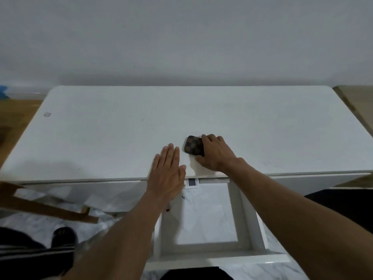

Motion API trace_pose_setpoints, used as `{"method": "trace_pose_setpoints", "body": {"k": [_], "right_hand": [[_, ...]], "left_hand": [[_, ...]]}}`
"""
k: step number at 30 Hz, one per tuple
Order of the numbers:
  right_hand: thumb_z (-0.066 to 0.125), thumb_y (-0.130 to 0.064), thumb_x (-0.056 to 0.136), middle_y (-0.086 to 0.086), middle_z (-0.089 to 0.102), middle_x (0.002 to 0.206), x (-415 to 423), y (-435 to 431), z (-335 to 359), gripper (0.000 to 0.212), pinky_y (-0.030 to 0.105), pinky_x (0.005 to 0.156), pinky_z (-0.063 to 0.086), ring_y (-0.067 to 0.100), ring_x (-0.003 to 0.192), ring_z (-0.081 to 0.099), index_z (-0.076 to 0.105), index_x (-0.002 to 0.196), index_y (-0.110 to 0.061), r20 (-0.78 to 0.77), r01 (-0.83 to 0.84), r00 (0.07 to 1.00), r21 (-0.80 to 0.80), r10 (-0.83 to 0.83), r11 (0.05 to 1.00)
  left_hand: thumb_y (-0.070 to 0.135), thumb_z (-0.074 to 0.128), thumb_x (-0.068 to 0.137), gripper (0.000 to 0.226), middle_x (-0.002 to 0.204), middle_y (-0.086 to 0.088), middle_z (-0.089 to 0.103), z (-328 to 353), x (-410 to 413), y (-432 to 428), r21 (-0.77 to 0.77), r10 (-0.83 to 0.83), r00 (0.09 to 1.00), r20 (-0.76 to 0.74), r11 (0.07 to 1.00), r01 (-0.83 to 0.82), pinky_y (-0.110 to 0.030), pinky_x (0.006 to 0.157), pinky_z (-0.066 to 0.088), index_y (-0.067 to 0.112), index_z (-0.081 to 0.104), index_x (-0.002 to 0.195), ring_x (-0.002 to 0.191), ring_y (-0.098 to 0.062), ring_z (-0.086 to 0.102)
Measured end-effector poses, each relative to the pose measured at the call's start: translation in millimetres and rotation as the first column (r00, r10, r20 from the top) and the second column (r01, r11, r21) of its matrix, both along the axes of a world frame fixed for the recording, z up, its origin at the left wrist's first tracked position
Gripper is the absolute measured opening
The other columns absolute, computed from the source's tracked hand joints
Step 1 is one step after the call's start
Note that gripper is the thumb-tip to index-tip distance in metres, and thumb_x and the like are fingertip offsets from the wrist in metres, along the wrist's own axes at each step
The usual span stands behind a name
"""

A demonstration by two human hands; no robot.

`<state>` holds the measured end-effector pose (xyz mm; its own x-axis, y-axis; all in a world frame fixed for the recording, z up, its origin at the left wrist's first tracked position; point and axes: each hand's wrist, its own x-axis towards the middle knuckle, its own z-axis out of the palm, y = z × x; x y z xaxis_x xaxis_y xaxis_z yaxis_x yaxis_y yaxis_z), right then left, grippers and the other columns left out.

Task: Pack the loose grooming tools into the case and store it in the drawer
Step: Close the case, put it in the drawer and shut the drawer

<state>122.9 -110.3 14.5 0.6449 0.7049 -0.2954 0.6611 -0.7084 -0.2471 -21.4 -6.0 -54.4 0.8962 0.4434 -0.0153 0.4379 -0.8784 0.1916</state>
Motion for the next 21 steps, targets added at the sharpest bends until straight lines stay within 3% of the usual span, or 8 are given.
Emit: {"method": "trace_pose_setpoints", "body": {"k": [5,11,17,21], "right_hand": [[0.063,-0.041,0.074,0.011,0.047,0.126,7.9,1.4,2.0,0.062,0.046,0.09,0.048,0.034,0.113,0.043,0.043,0.126,-0.014,0.002,-0.05,0.999,-0.038,0.051,0.998],[0.067,-0.038,0.069,0.009,0.048,0.123,-7.3,-20.6,2.5,0.063,0.045,0.084,0.047,0.033,0.11,0.044,0.044,0.123,-0.014,0.025,-0.072,0.997,-0.057,0.074,0.996],[0.066,-0.04,0.068,0.007,0.051,0.117,-49.4,-54.8,0.7,0.061,0.043,0.08,0.048,0.032,0.106,0.046,0.047,0.12,-0.016,0.065,-0.027,0.997,-0.03,0.029,0.999],[0.064,-0.04,0.065,0.004,0.052,0.115,-83.3,-74.0,-6.7,0.059,0.04,0.076,0.047,0.031,0.104,0.048,0.048,0.117,-0.018,0.125,-0.035,0.992,-0.006,0.036,0.999]], "left_hand": [[0.039,0.02,0.098,0.062,0.156,-0.015,0.033,-3.6,0.2,-2.0,0.026,0.002,1.0,-0.002,1.0,-0.002,-0.047,0.116,0.025,0.006,0.034,0.149,0.145,-0.029,0.03],[0.046,-0.004,0.092,0.073,0.164,-0.009,0.005,-3.2,0.6,-1.2,0.022,-0.005,0.999,-0.05,1.0,0.006,-0.041,0.12,0.003,0.012,0.008,0.155,0.151,-0.023,0.002],[0.038,0.017,0.104,0.06,0.164,-0.01,-0.002,-1.5,-2.9,-5.0,-0.029,0.002,0.997,-0.073,1.0,-0.004,-0.044,0.122,0.001,0.01,0.001,0.155,0.151,-0.024,-0.005],[0.039,0.017,0.105,0.06,0.164,-0.009,-0.004,-0.5,-4.8,-6.1,-0.05,-0.002,0.997,-0.075,0.999,-0.002,-0.044,0.122,-0.001,0.011,0.0,0.155,0.151,-0.023,-0.007]]}}
